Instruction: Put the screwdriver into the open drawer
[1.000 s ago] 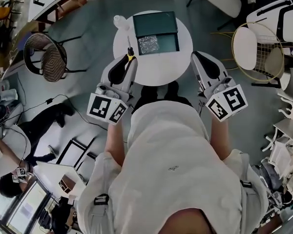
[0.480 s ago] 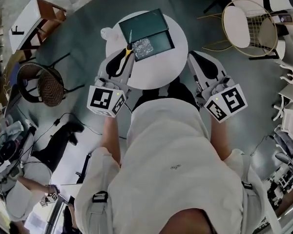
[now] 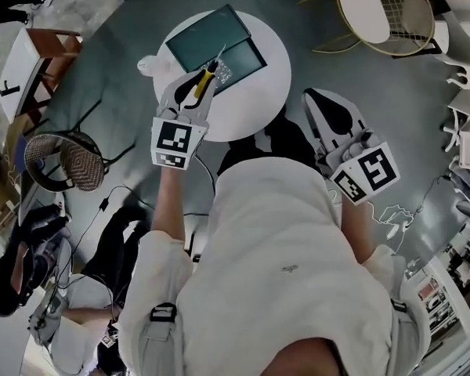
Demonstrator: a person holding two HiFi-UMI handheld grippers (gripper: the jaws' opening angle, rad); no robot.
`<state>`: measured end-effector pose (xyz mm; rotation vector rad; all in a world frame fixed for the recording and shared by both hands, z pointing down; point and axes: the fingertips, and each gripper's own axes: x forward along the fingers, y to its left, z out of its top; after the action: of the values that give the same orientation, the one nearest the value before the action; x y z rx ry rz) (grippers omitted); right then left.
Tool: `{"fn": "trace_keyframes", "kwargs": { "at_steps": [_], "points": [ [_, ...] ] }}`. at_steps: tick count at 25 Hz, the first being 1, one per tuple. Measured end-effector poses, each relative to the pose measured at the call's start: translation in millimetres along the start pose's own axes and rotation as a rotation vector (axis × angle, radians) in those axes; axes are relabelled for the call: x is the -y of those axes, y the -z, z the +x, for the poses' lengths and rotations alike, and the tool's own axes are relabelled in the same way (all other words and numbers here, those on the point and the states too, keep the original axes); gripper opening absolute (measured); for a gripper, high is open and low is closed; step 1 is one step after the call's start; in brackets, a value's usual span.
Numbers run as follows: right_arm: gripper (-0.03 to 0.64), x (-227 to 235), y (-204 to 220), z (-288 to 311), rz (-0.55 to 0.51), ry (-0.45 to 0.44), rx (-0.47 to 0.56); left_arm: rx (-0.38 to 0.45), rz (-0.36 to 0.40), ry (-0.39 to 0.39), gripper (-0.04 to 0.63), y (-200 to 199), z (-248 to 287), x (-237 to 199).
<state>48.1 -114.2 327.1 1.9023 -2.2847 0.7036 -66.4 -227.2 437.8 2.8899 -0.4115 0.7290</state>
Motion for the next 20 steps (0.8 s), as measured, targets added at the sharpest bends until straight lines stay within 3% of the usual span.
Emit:
{"fn": "trace_keyframes", "kwargs": {
  "at_steps": [15,20],
  "points": [
    [0.006,16,32,-4,0.049,0.034,-0.111,-0.214,0.295,0.075,0.08,68,75,5],
    [0.006,22,38,2,0.061,0.034,-0.126,-0.272,0.35,0.113,0.08,94,97,7]
  ]
}}
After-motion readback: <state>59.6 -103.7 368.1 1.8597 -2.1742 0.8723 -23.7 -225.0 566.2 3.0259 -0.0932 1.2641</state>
